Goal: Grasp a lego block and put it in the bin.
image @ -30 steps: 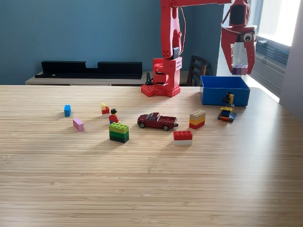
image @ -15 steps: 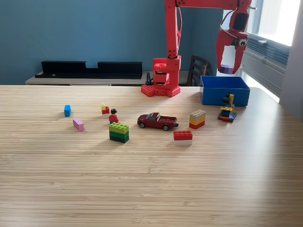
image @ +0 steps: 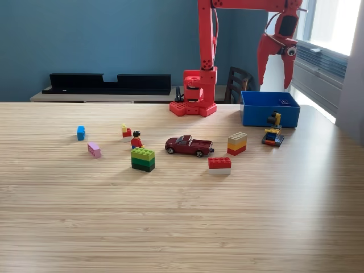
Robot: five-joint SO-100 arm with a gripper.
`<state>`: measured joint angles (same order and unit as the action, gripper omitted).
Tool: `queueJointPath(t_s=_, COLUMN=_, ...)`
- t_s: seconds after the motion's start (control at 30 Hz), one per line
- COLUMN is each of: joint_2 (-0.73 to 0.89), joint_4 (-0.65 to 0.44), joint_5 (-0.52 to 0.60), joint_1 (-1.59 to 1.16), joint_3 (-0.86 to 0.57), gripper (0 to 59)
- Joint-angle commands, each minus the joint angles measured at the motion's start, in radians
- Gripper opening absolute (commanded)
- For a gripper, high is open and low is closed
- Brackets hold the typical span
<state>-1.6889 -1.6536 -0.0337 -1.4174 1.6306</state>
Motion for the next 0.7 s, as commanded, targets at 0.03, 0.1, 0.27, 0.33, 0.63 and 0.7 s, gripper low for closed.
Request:
queueJointPath(t_s=0.03, joint_2=-0.094, joint_4=-0.015, joint_5=0.018, joint_1=0.051, joint_3=-0.101, gripper=1.4)
queueJointPath(t_s=0.1, joint_2=-0.094, joint_4=-0.015, joint_5=0.041, joint_1=0.087, joint_3=-0.147, gripper=0.1)
queueJointPath(t_s=0.27, joint_2=-0.094, joint_4=-0.011, joint_5=0.135, joint_1=0.255, joint_3=-0.328, gripper=0.0)
queueJointPath(t_s=0.33, joint_2=-0.094, joint_4=-0.011, joint_5=0.163, joint_1=0.333, joint_3=-0.388, gripper=0.0)
queueJointPath(t_s=0.63, joint_2=-0.094, joint_4=0.012, joint_5=0.232, joint_1=0.676, joint_3=-0.430, gripper=0.0)
queueJointPath(t_s=0.7, joint_2=-0.094, joint_4=0.021, joint_5=0.239, joint_1=0.736, joint_3=-0.403, gripper=0.0)
